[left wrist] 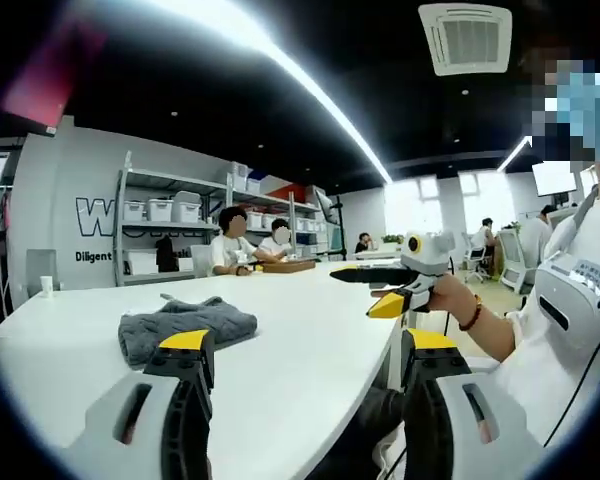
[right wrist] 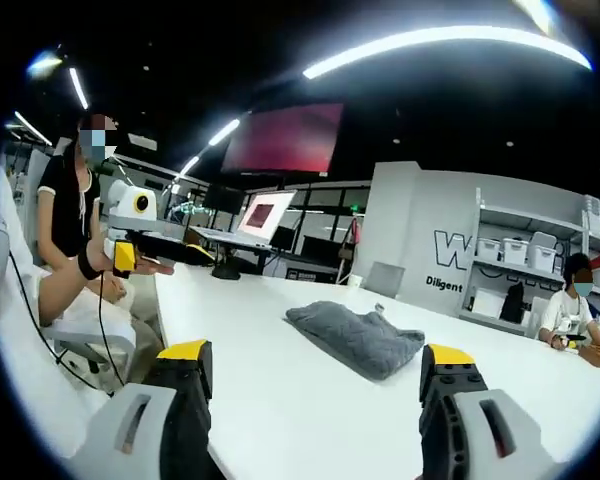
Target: Open the folded towel by lifting each exposed corner and separating the folded layers until the towel lies flat within the target outline without major curled edges
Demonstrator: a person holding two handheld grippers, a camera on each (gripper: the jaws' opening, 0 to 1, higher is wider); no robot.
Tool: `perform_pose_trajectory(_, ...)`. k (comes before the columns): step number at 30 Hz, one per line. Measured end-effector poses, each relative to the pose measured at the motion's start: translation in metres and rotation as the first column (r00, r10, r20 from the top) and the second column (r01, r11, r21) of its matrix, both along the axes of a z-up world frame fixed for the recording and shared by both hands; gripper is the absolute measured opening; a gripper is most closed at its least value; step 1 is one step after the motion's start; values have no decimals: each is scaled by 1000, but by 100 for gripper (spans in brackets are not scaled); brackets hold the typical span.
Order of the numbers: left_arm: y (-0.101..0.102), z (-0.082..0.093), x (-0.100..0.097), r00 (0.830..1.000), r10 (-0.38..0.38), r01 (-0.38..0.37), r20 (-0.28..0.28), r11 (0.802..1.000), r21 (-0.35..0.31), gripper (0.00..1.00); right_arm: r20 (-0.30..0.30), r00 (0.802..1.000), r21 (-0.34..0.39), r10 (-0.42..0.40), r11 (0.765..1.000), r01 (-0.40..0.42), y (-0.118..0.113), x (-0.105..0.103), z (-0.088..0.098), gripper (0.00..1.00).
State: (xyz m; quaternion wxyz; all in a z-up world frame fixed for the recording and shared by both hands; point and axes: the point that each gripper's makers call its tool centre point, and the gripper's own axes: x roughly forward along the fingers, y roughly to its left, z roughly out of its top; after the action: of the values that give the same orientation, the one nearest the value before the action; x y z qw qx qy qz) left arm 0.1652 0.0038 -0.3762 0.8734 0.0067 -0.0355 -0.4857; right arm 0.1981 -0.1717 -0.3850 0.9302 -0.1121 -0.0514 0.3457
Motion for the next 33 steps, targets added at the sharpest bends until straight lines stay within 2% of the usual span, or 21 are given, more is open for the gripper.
perform_pose_trajectory(19,1,0,1,1000,0,0,-8,1000,-6,75,-1,1000,-1,-1,1000,1,-1,1,0,84)
perform_pose_trajectory(23,2,-1,1,1000,2,-2,-19,1000,-5,75,6,1000,-27,-5,1000,5,1,1,-1,84)
perform_pose_trajectory(33,3,-2,3,1000,4,-4,-25,1000,-5,75,6,1000,-15,-2,1000,2,0,0,0,83)
